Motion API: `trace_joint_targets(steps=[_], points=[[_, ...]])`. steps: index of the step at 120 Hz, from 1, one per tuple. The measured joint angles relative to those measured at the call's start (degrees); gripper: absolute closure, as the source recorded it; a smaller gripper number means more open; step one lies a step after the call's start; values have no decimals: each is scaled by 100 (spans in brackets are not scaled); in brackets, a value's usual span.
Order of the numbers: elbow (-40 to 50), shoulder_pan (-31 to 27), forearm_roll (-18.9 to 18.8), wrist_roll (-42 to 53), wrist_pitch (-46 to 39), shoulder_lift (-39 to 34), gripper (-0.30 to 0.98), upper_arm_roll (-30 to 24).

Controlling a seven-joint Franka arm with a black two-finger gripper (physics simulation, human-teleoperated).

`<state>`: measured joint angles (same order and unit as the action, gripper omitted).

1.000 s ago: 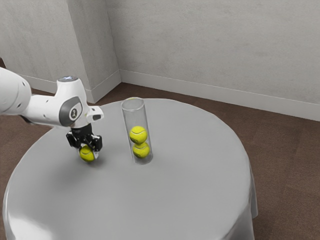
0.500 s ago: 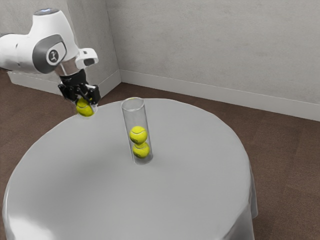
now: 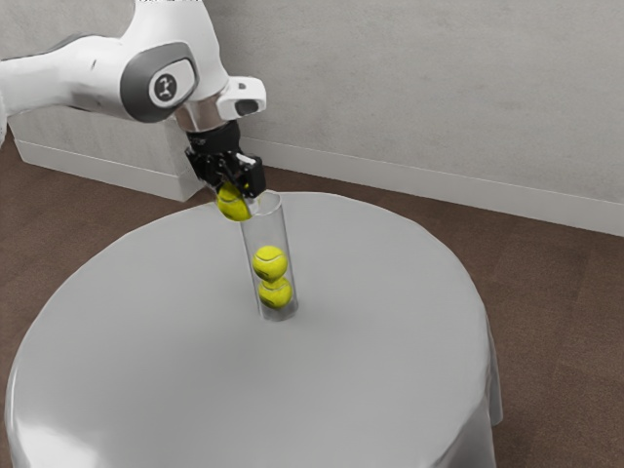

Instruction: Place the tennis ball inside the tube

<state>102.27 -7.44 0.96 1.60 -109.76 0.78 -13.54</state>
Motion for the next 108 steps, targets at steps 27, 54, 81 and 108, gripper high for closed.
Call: trace_joint_targets(steps=[27, 54, 81, 108], points=[[-113, 109, -10, -3, 30, 152, 34, -10], [-201, -236, -24, -6, 37, 219, 33, -6], [-408, -149, -37, -7, 40, 381, 33, -4], [-608, -125, -53, -4, 43, 578, 33, -1]])
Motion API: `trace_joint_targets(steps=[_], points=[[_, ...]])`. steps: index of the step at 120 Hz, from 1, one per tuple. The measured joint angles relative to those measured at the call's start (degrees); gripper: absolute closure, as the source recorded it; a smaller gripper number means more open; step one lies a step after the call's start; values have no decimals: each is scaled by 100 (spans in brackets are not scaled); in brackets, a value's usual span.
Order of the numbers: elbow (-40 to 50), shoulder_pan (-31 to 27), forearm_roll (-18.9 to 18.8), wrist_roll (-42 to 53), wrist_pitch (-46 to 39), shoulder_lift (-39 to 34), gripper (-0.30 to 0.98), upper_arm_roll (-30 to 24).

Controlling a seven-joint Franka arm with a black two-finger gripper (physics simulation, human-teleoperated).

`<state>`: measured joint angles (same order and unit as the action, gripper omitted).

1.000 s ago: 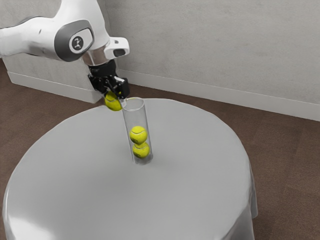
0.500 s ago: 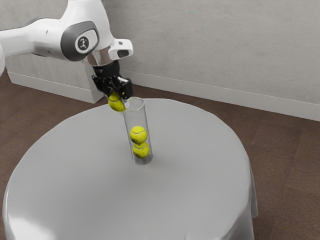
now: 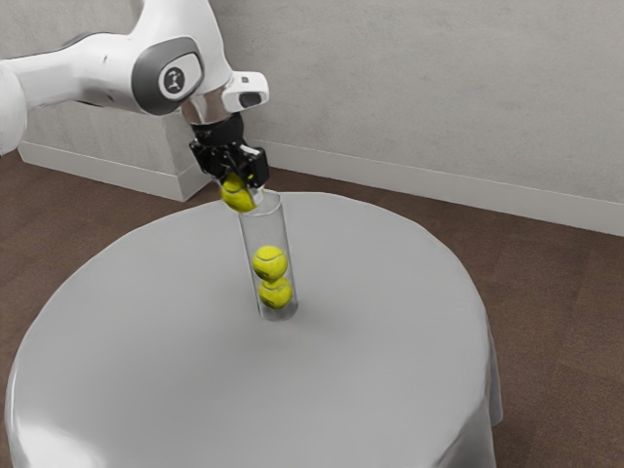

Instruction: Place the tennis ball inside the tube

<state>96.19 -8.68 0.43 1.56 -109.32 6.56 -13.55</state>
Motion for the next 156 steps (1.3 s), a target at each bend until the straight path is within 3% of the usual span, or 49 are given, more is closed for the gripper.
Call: trace_joint_targets(steps=[100, 127, 156], points=[[-956, 56, -305, -9, 23, 969, 31, 26], [-964, 49, -310, 10, 30, 1051, 13, 32], [-932, 28, -315, 39, 89, 865, 4, 16]])
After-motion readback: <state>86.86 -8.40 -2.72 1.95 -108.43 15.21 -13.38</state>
